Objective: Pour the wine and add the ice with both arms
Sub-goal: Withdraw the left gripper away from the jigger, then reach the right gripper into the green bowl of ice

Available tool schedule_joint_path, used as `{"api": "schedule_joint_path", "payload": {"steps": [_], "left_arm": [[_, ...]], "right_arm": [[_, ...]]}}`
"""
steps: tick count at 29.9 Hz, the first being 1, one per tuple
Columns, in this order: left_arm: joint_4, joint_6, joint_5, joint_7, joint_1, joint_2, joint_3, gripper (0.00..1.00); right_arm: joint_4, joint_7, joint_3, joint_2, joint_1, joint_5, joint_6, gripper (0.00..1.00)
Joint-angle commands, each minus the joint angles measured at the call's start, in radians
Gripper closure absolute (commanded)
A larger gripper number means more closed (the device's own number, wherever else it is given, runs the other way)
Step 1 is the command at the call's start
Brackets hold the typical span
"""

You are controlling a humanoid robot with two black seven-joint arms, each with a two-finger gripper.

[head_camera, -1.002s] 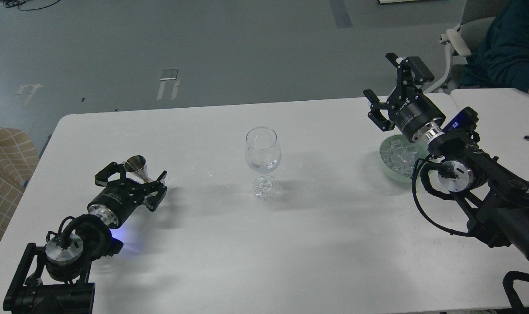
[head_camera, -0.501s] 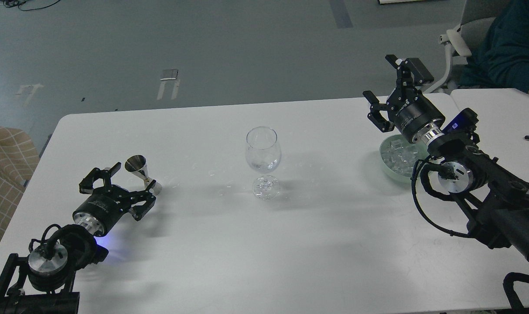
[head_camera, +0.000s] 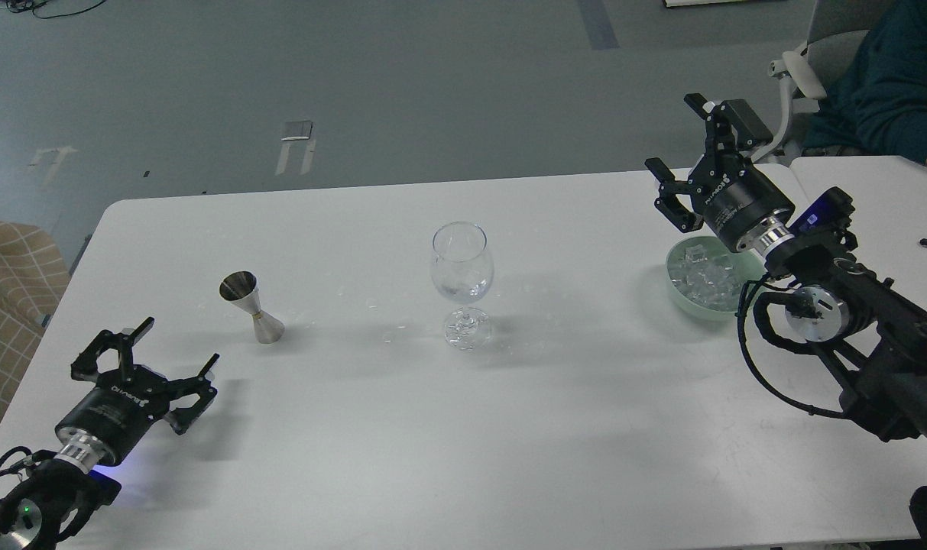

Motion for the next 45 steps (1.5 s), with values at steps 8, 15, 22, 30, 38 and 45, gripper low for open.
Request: {"api": "schedule_joint_path", "payload": {"steps": [8, 15, 22, 30, 38, 45], "left_arm": [[0.004, -0.002, 0.31, -0.042, -0.154, 0.238, -0.003, 0.03], [0.001, -0.002, 0.53, -0.17, -0.376, 0.225, 0.007, 0.03], [0.012, 0.086, 0.632, -0.343, -0.545, 0.212, 0.144, 0.03], [-0.007, 0.157, 0.648, -0.385, -0.565, 0.202, 0.215, 0.03], [-0.008, 0.149, 0.649, -0.383, -0.565, 0.185, 0.216, 0.03], [-0.022, 0.143, 0.649, -0.383, -0.562, 0.186, 0.218, 0.03]], "right_arm": [[0.26, -0.001, 0.0, -0.298, -0.077, -0.229, -0.043, 0.0], [0.346, 0.002, 0.0, -0.442, -0.109, -0.671, -0.165, 0.0], [0.32, 0.004, -0.017, -0.438, -0.185, -1.195, -0.296, 0.0], [0.162, 0.004, -0.046, -0.361, -0.2, -1.329, -0.296, 0.0], [0.088, 0.005, -0.138, -0.286, -0.148, -1.329, -0.298, 0.39], [0.07, 0.006, -0.162, -0.246, -0.143, -1.329, -0.298, 0.4]]}}
